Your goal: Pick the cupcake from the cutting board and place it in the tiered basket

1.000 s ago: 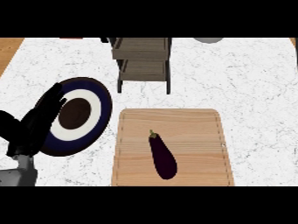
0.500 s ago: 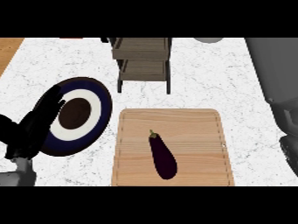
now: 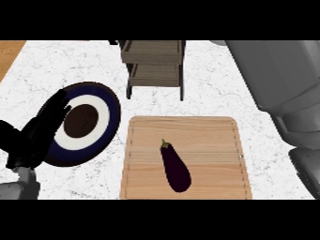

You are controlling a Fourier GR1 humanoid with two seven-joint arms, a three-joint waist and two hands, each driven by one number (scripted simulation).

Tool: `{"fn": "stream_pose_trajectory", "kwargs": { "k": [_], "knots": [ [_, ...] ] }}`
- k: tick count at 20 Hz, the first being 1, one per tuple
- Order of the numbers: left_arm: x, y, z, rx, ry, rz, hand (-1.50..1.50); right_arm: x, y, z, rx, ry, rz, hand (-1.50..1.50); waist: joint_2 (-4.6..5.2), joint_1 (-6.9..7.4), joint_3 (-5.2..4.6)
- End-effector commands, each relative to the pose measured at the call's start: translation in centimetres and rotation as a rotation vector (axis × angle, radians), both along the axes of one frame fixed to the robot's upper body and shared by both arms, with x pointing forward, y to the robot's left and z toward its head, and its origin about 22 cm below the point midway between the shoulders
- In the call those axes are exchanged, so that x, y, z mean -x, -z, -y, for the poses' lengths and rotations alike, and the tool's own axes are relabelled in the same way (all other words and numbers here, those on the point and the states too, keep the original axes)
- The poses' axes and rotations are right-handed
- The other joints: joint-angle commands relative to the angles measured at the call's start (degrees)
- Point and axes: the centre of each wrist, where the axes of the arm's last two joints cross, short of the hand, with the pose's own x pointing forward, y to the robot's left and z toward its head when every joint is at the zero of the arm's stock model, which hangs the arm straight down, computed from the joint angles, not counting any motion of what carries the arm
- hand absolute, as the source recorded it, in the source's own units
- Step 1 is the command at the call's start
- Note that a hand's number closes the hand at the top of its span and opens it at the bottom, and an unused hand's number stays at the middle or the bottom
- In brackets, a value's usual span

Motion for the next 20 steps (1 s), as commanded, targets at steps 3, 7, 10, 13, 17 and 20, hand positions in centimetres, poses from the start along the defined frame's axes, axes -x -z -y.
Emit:
{"fn": "stream_pose_trajectory", "kwargs": {
  "k": [3,7,10,13,17,20],
  "knots": [
    [-0.9,-0.9,-0.5,-0.002,0.006,0.012,0.00,-1.2,0.8,-0.6,-0.007,0.027,0.059,1.50,0.25,0.46,-0.02],
    [-0.5,-0.3,-0.8,-0.011,0.020,0.007,0.00,-1.1,4.3,-3.0,-0.177,0.078,0.109,1.50,0.34,0.88,-0.02],
    [-0.1,0.1,-1.5,-0.007,0.016,0.011,0.00,-1.8,4.5,-2.5,-0.170,0.043,0.091,-1.50,0.30,0.71,-0.02],
    [-0.8,0.4,0.6,-0.003,0.009,0.003,0.00,-1.2,4.7,-4.5,-0.124,0.042,0.113,-1.50,0.25,0.38,-0.03],
    [-0.7,0.4,-0.2,0.014,0.008,0.001,0.00,-1.5,3.1,-4.0,-0.199,0.043,0.106,-1.50,0.42,0.92,-0.04],
    [-1.1,-0.1,1.2,-0.004,0.027,0.010,0.00,-1.6,2.2,-3.6,-0.308,0.034,0.056,-1.50,0.39,0.74,-0.02]
  ]
}}
